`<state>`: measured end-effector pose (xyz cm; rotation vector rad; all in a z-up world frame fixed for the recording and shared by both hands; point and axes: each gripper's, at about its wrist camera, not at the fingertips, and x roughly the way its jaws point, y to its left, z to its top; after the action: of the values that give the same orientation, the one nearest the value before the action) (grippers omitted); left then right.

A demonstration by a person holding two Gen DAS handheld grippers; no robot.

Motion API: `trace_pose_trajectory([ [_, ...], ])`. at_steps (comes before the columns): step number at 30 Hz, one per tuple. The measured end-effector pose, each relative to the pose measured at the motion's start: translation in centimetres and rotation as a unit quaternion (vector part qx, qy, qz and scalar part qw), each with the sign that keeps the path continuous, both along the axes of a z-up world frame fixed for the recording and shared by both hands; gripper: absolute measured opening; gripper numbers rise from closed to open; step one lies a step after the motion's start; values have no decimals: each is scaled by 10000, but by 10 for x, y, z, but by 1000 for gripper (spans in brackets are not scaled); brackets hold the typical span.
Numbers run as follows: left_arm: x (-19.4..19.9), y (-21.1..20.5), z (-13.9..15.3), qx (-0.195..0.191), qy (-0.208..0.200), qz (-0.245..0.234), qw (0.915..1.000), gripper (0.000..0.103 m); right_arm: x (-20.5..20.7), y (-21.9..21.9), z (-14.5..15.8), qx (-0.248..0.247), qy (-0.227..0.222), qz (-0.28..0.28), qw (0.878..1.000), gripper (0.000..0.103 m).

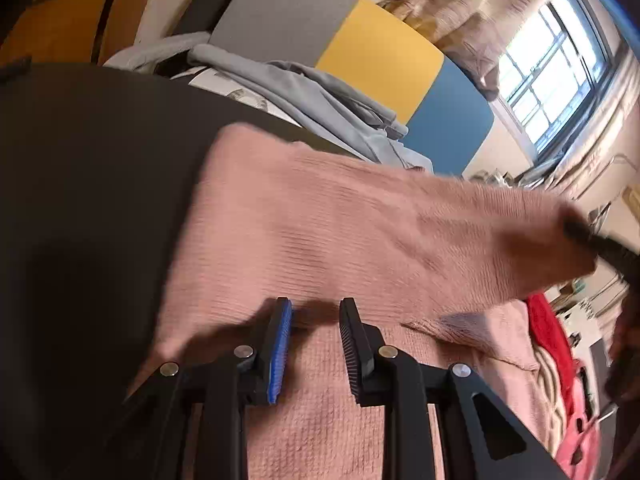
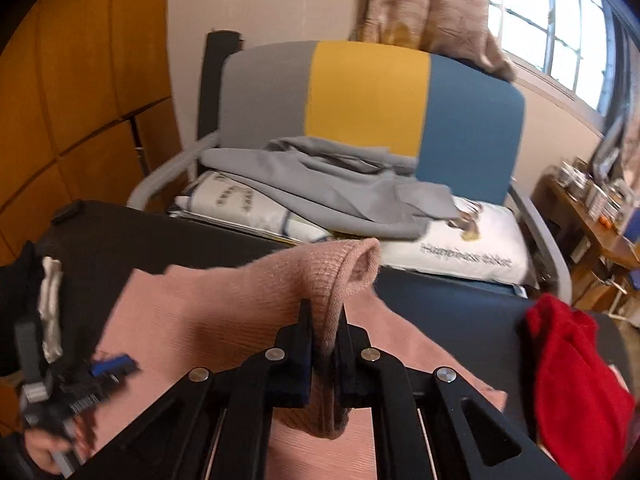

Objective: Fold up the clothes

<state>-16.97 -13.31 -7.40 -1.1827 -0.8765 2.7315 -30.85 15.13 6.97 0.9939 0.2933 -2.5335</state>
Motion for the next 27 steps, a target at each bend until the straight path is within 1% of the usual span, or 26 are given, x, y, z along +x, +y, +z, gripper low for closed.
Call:
trace_pose_trajectory([
  [3,11,-2,-1,41,70,-121,9999,24,-8,28,-19,-33,-223,-255,9994,8],
  [5,17,-5,-3,190,88,-147,9997,25,-13,44,-33,-84,-384,-415,9984,8],
  [9,23,-7,-9,211,-24,-98,9997,25,-16,70,-66,-114,-717,-704,9949,8],
  [12,28,-8,-7,263,-20,-52,9996,25,-11,83,-90,30,-892,-923,9917,8],
  [16,30,-2,-4,70,-89,-142,9998,25,-5,101,-111,-169,-1135,-1164,9865,8],
  [18,32,2,1,71,-62,-194,9998,25,-3,107,-119,-338,-1250,-1206,9842,8],
  [21,33,9,21,54,159,-297,9994,25,-1,118,-131,-591,-1421,-1268,9799,10],
  [23,31,15,37,-37,335,-388,9987,25,4,119,-125,-652,-1322,-1194,9818,15],
  [24,28,17,43,-92,406,-437,9982,26,7,119,-121,-676,-1260,-1151,9830,16],
  [27,11,26,55,-411,500,-535,9965,27,14,120,-110,-750,-1074,-1020,9861,17],
])
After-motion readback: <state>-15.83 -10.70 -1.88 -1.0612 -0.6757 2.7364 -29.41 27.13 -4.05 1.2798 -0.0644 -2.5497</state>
